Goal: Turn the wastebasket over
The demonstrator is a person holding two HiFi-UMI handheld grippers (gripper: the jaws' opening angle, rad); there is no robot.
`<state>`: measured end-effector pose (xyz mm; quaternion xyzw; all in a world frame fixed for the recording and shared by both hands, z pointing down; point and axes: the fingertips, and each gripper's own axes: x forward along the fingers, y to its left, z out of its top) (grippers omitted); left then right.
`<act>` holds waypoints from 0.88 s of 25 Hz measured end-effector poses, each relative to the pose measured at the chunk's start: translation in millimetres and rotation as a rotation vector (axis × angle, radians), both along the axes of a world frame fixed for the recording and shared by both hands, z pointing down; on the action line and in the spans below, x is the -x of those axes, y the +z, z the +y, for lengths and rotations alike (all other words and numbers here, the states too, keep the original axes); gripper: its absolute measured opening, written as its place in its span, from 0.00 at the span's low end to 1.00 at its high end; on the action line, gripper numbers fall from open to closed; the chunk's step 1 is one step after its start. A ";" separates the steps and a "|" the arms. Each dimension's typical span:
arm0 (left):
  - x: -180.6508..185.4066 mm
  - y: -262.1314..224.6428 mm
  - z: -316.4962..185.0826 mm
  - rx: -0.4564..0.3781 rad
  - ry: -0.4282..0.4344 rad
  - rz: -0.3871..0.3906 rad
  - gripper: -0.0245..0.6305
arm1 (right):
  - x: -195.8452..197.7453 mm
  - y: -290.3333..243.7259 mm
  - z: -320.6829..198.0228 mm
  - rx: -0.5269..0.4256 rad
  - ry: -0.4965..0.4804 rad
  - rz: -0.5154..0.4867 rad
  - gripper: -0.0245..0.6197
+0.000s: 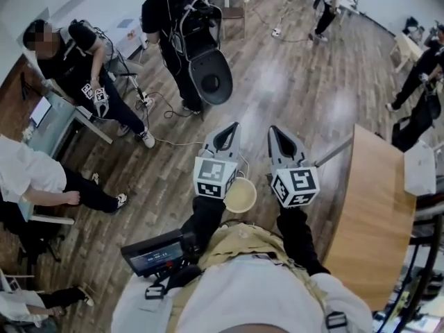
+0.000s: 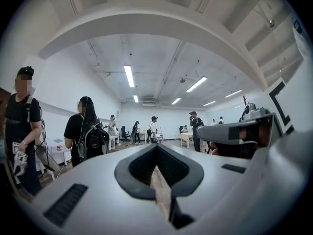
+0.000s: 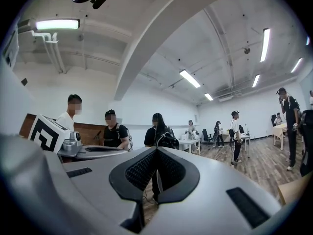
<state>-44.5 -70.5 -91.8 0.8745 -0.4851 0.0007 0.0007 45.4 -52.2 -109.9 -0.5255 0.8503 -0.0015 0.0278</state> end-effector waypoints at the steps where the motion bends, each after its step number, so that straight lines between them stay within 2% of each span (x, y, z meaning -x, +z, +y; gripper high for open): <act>1: 1.7 -0.6 -0.9 -0.001 0.003 0.000 0.04 | 1.7 0.3 -0.8 0.001 0.004 0.001 0.07; 13: -5.5 -2.2 -1.7 -0.002 0.007 -0.018 0.04 | -3.1 -3.6 -1.4 -0.016 0.013 0.016 0.07; 22: 2.2 2.3 -7.8 0.006 -0.007 -0.024 0.04 | 1.9 -0.9 -7.8 -0.001 0.011 0.009 0.07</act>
